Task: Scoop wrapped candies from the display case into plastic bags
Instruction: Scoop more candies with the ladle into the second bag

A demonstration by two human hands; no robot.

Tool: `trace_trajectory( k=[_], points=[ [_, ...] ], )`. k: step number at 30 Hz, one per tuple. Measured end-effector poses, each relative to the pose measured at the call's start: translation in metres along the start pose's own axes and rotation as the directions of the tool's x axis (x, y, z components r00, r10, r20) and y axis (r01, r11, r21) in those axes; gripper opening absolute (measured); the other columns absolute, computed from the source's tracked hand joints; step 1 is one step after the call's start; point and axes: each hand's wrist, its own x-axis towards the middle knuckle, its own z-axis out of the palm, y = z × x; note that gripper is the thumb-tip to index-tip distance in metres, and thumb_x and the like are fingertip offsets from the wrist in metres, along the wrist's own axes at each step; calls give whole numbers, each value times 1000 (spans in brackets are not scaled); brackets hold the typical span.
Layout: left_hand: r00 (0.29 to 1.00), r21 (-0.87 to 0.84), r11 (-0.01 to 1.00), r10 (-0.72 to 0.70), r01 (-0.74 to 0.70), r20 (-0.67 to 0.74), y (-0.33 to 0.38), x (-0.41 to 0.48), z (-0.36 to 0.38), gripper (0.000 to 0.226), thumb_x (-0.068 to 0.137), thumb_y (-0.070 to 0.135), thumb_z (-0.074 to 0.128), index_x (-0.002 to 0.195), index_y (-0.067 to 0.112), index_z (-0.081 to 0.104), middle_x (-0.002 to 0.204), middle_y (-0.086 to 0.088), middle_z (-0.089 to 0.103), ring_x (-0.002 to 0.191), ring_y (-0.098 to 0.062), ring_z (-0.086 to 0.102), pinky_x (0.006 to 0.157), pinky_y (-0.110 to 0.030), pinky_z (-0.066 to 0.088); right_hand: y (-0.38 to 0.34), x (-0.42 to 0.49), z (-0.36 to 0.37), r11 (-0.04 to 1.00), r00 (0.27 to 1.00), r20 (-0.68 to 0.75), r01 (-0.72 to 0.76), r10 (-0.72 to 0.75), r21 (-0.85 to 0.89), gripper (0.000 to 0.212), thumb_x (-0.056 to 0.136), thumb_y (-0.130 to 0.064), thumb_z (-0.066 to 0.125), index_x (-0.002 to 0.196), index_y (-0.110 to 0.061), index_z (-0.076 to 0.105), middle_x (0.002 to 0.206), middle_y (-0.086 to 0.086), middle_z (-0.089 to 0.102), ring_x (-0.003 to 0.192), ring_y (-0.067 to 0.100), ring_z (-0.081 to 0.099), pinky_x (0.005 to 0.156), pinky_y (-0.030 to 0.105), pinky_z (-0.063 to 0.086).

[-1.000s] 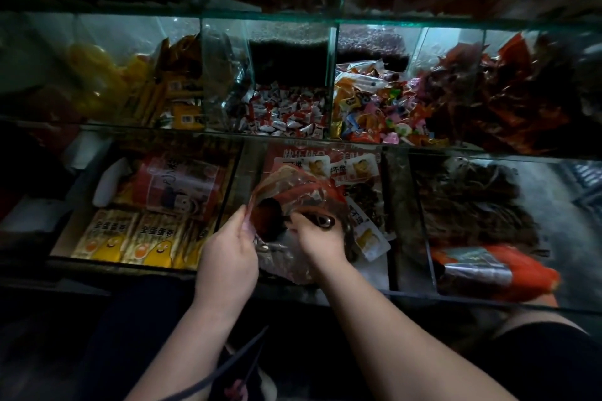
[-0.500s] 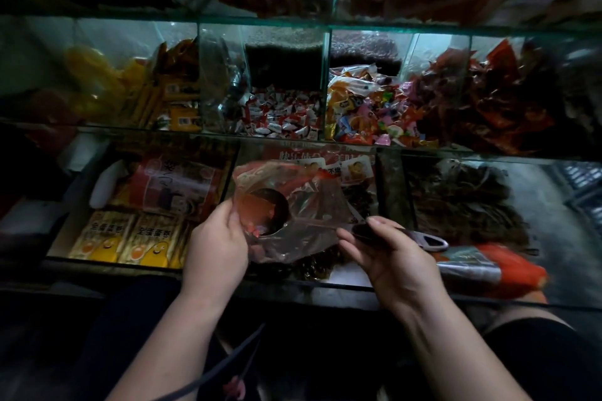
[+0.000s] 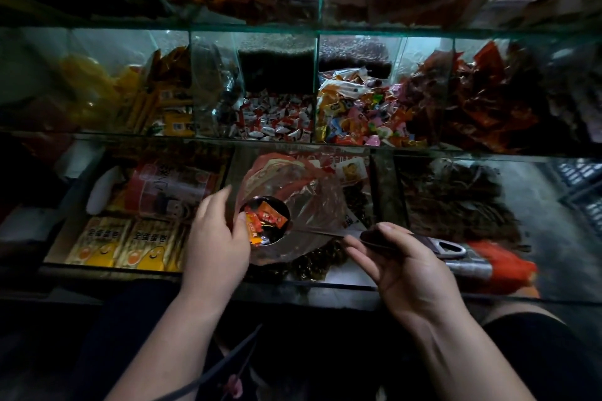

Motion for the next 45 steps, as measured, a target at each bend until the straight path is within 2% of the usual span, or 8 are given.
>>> trace_trajectory(
  k=[5, 16, 26, 29, 33, 37, 42, 45],
  points=[
    [922, -39, 936, 336, -350, -193, 9, -18, 2, 34, 98, 5, 58, 131, 7, 61, 135, -1, 55, 132, -10, 47, 113, -28, 38, -16, -21, -3, 1000, 999, -40, 24, -23, 20, 5, 94, -6, 59, 94, -1, 61, 79, 22, 72, 89, 48, 74, 65, 41, 64],
    [886, 122, 883, 431, -453, 173, 66, 3, 40, 56, 107, 43, 27, 156, 17, 34, 165, 4, 24, 155, -9, 2, 125, -32, -9, -65, -78, -2, 972, 972, -17, 233, -232, 42, 5, 80, -7, 59, 84, -7, 62, 71, 14, 72, 84, 41, 77, 68, 39, 64],
    [723, -31, 776, 601, -630, 340, 183, 83, 99, 60, 107, 42, 40, 159, 17, 26, 168, -3, 17, 155, -23, 7, 124, -38, 5, -117, -63, 8, 812, 813, -123, 579, -568, 73, 19, 97, -2, 53, 85, -13, 61, 74, 6, 71, 93, 34, 77, 83, 35, 63],
    [703, -193, 838, 536, -511, 466, 202, 96, 119, 59, 106, 34, 47, 159, 16, 27, 165, -6, 24, 153, -21, 17, 124, -35, 15, -117, -46, 5, 662, 659, -72, 736, -748, -145, 17, 95, -5, 62, 87, -18, 68, 85, 9, 76, 94, 31, 77, 84, 34, 62],
    [761, -262, 882, 471, -392, 446, 204, 100, 125, 55, 103, 26, 53, 155, 20, 36, 157, -3, 42, 143, -21, 39, 117, -32, 31, -120, -33, -16, -69, 309, 462, 768, -831, -637, 10, 91, -10, 73, 96, -19, 71, 99, -7, 75, 95, 6, 72, 84, 17, 52],
    [858, -255, 903, 414, -345, 304, 184, 91, 117, 53, 99, 27, 57, 150, 25, 42, 151, 2, 46, 133, -16, 48, 102, -26, 40, -120, -32, -32, -332, 343, 772, 755, -536, -566, 31, 83, -6, 71, 112, -18, 68, 131, -2, 62, 121, 14, 63, 98, 31, 51],
    [834, -279, 844, 516, -458, 194, 170, 68, 99, 43, 96, 18, 62, 138, 14, 55, 137, -3, 54, 124, -18, 52, 96, -16, 42, -106, -53, -30, -256, 313, 739, 799, -596, -545, 24, 89, -5, 70, 112, -12, 68, 136, 10, 60, 125, 19, 62, 100, 31, 50],
    [869, -196, 860, 491, -472, 63, 148, 42, 82, 16, 91, 24, 67, 105, 18, 62, 108, 2, 56, 101, -17, 55, 87, -31, 49, -123, -51, -8, 64, 668, 536, 654, -517, -754, 17, 96, -1, 65, 109, -13, 67, 123, 2, 67, 92, -17, 65, 84, 2, 42]
  ],
)
